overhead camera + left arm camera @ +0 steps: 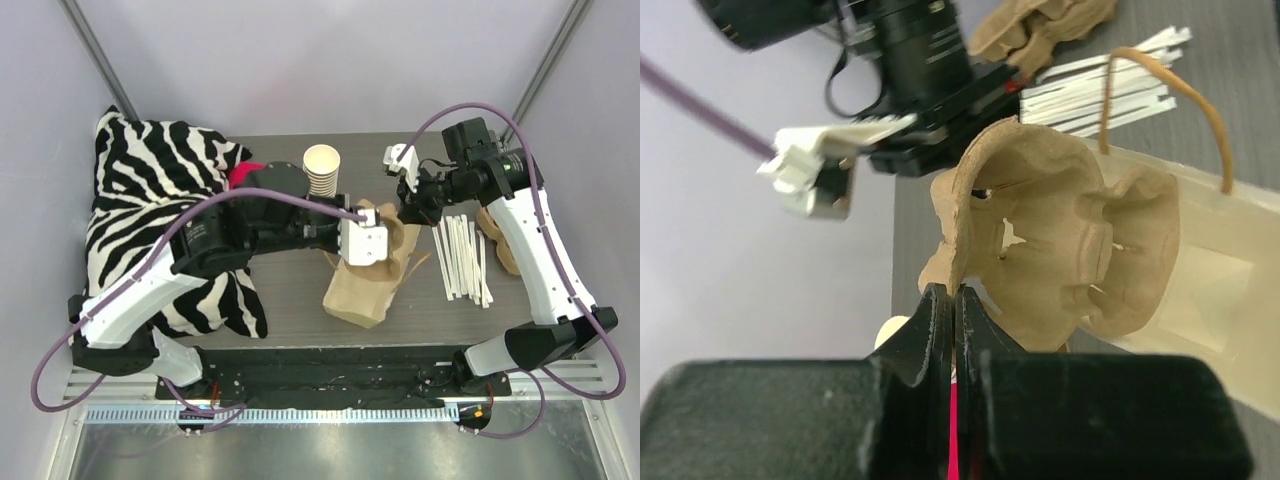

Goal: Pack the takeout coffee

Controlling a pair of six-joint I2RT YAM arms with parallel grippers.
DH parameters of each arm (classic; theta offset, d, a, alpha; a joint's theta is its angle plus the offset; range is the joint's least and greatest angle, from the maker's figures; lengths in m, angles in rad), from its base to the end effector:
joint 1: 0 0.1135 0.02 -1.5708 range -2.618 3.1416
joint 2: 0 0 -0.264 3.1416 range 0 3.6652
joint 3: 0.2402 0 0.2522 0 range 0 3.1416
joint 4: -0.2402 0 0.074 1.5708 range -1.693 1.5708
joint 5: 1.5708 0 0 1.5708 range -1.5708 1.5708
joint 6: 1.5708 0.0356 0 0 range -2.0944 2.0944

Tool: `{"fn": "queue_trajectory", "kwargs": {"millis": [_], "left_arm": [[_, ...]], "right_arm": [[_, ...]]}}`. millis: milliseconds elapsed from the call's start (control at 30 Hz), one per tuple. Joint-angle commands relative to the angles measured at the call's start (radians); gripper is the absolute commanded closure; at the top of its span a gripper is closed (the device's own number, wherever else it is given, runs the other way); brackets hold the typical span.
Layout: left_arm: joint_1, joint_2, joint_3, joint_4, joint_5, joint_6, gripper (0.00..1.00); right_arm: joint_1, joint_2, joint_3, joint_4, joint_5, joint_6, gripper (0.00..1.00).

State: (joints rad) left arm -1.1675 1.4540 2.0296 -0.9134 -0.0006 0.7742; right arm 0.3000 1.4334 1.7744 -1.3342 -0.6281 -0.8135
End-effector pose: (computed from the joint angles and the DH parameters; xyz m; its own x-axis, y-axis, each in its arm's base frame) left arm 0.1042 -0.2442 0.5230 0.5499 0.4927 -0.6744 0.7484 0.0678 0.6598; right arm 0.2334 0.0941 0.4273 -0.1533 -0.6629 -0.7328 -0.9564 0.2860 -0.0586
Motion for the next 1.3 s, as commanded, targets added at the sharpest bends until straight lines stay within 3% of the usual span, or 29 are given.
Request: {"fn": "queue_trajectory", "kwargs": {"millis": [0,200,367,567,867,1267], "left_arm": [[-0.092,0.005,-0.026,-0.062,-0.067,0.039,1.0],[-0.147,0.009,-0.1,-0.096,-0.11,0.042,1.0],[-0.153,0.032,-0.123,-0.102,-0.139,-0.049,1.0],[-0.161,-0.017,-0.287,-0.013,-0.136,-0.082,1.0],[-0.159,-0.012,-0.407,0.059,-0.096,-0.135,1.0],[-0.06,0.006,-0.505,0.117,-0.029,-0.196,1.0]], "right_arm": [[0.066,-0.013,0.039,-0.003,0.028,0.019,0.99],[0.159,-0.045,0.036,-0.019,0.074,0.06,0.99],[0.179,-0.073,0.005,0.0,0.08,0.114,0.99],[0.188,-0.096,0.011,0.017,0.065,0.134,0.99],[0.235,-0.102,-0.004,-0.017,0.062,0.106,0.99],[0.261,-0.094,-0.03,-0.025,0.031,0.105,0.99]]}}
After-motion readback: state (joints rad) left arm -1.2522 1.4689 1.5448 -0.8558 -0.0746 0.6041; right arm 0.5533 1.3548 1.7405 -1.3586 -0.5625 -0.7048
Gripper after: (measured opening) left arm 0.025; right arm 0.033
